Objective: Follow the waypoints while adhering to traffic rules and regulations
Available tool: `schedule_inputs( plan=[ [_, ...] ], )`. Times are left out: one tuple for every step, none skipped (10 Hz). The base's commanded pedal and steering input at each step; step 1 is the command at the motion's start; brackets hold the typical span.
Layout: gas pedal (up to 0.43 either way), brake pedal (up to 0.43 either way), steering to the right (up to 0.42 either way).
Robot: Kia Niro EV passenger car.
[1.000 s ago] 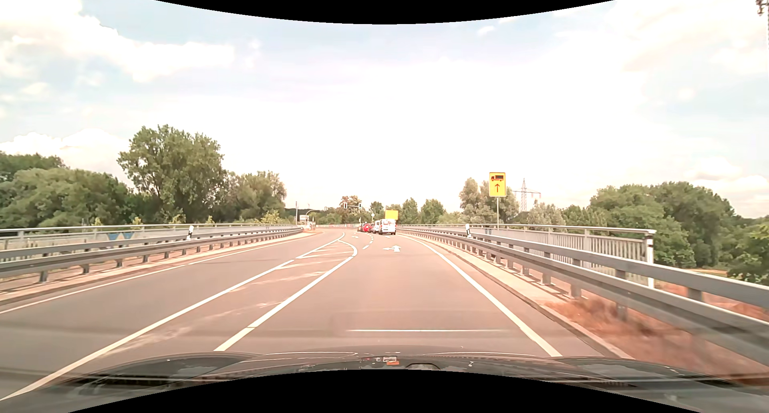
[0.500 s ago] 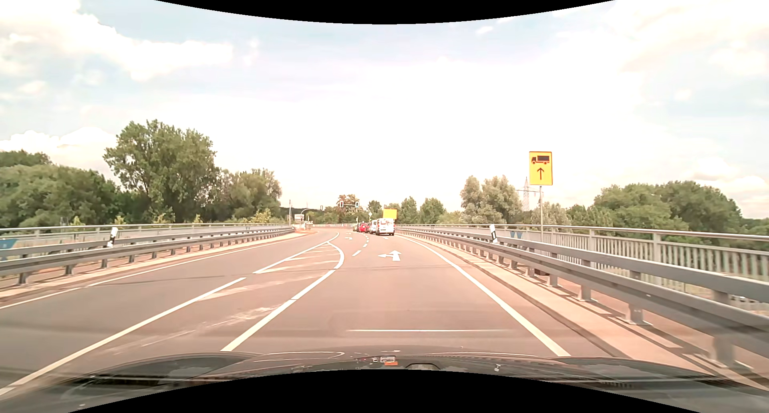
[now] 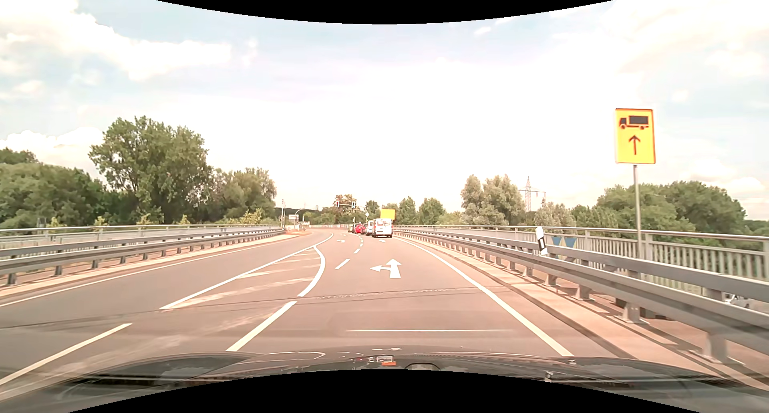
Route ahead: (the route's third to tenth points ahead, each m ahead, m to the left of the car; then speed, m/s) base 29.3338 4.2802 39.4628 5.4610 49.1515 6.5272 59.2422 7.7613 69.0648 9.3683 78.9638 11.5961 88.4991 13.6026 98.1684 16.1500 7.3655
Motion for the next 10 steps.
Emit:
schedule_inputs(
  plan=[
    [0.028,0.0,0.008],
    [0.028,0.0,0.008],
    [0.028,0.0,0.008],
    [0.028,0.0,0.008],
    [0.028,0.0,0.008],
    [0.028,0.0,0.008],
    [0.028,0.0,0.008],
    [0.028,0.0,0.007],
    [0.028,0.0,0.007],
    [0.039,0.0,0.005]
  ],
)
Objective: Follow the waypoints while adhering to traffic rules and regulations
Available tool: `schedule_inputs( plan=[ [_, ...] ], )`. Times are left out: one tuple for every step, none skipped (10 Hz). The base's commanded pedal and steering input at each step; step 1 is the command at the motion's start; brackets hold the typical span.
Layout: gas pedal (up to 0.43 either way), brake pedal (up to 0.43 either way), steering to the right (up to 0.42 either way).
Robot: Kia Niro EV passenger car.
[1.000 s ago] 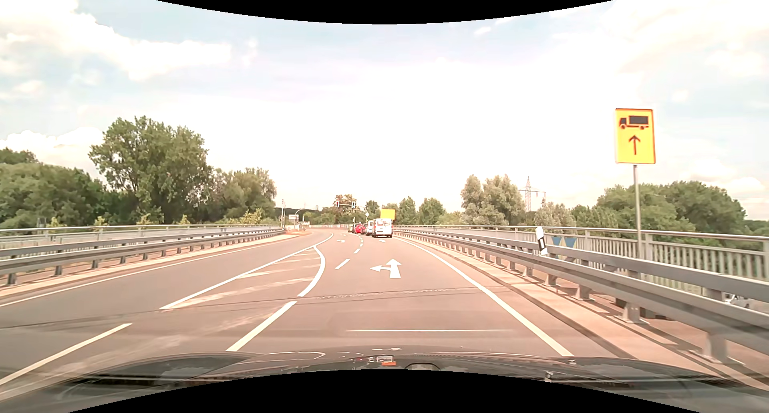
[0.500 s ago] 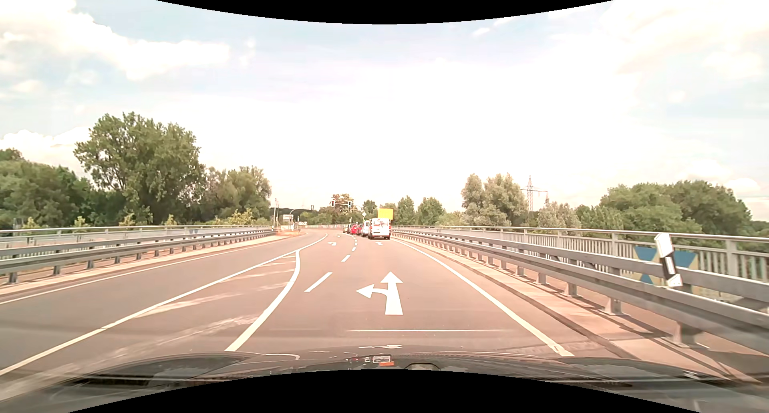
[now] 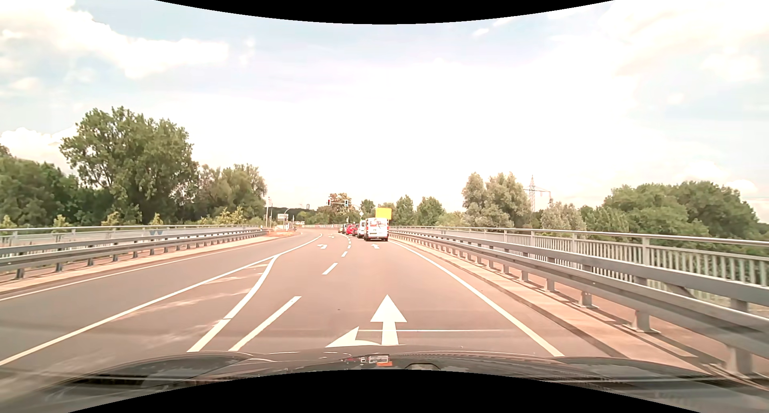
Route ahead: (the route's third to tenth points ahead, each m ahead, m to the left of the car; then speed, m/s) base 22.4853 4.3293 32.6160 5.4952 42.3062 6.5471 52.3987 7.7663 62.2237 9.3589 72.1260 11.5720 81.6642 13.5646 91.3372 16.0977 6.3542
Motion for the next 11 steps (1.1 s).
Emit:
schedule_inputs(
  plan=[
    [0.039,0.0,0.004],
    [0.047,0.0,0.003],
    [0.047,0.0,0.002],
    [0.047,0.0,-0.001],
    [0.047,0.0,-0.006],
    [0.047,0.0,-0.007],
    [0.047,0.0,-0.008],
    [0.047,0.0,-0.007],
    [0.047,0.0,-0.008],
    [0.059,0.0,-0.008],
    [0.059,0.0,-0.01]
  ],
)
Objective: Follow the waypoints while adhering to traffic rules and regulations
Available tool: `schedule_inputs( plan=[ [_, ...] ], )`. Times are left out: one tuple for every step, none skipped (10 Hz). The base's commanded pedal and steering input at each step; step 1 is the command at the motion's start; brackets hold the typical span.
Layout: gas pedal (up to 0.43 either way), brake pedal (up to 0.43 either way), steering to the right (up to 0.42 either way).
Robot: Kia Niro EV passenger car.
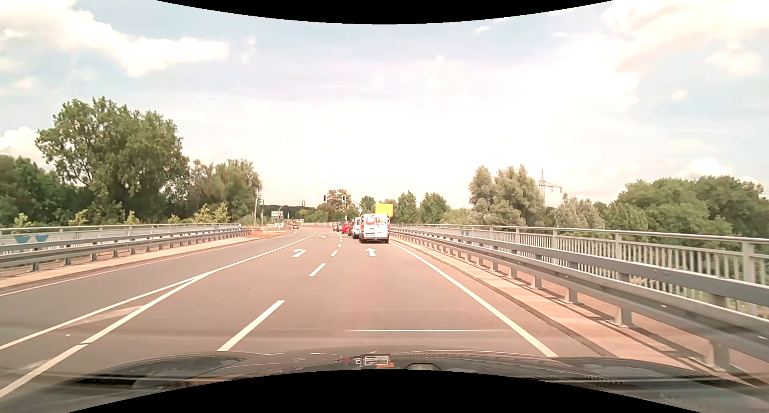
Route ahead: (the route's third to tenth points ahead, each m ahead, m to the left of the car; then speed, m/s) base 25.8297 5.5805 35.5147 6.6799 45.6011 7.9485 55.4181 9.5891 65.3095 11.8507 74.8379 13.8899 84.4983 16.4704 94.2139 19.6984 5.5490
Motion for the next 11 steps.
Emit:
schedule_inputs(
  plan=[
    [0.059,0.0,-0.01],
    [0.059,0.0,-0.009],
    [0.059,0.0,-0.01],
    [0.059,0.0,-0.01],
    [0.059,0.0,-0.016],
    [0.059,0.0,-0.022],
    [0.059,0.0,-0.025],
    [0.059,0.0,-0.025],
    [0.059,0.0,-0.025],
    [0.059,0.0,-0.025],
    [0.059,0.0,-0.025]
  ],
)
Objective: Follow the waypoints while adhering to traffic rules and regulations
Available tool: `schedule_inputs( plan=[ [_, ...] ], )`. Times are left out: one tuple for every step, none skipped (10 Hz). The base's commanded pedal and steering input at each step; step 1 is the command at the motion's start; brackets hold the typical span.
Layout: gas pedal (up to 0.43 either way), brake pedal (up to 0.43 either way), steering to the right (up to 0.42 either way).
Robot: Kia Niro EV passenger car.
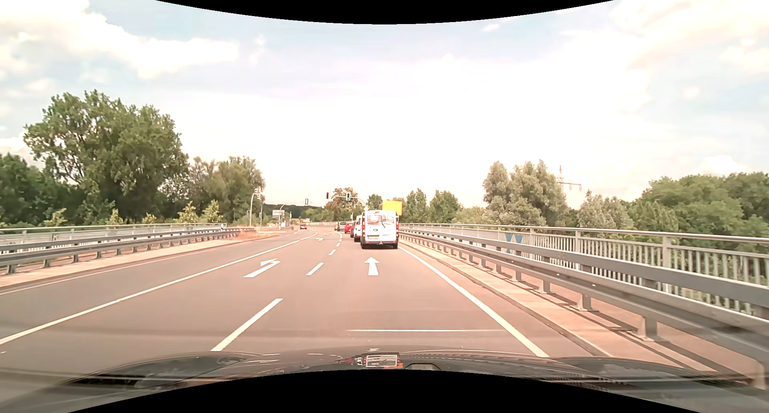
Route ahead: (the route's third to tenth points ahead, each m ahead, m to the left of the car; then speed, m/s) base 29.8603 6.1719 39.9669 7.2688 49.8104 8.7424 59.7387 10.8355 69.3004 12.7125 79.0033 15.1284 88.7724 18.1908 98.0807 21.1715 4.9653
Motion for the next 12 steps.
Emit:
schedule_inputs(
  plan=[
    [0.059,0.0,-0.024],
    [0.059,0.0,-0.022],
    [0.047,0.0,-0.021],
    [0.047,0.0,-0.021],
    [0.047,0.0,-0.021],
    [0.047,0.0,-0.021],
    [0.047,0.0,-0.021],
    [0.047,0.0,-0.021],
    [0.047,0.0,-0.02],
    [0.047,0.0,-0.02],
    [0.047,0.0,-0.02],
    [0.047,0.0,-0.02]
  ],
)
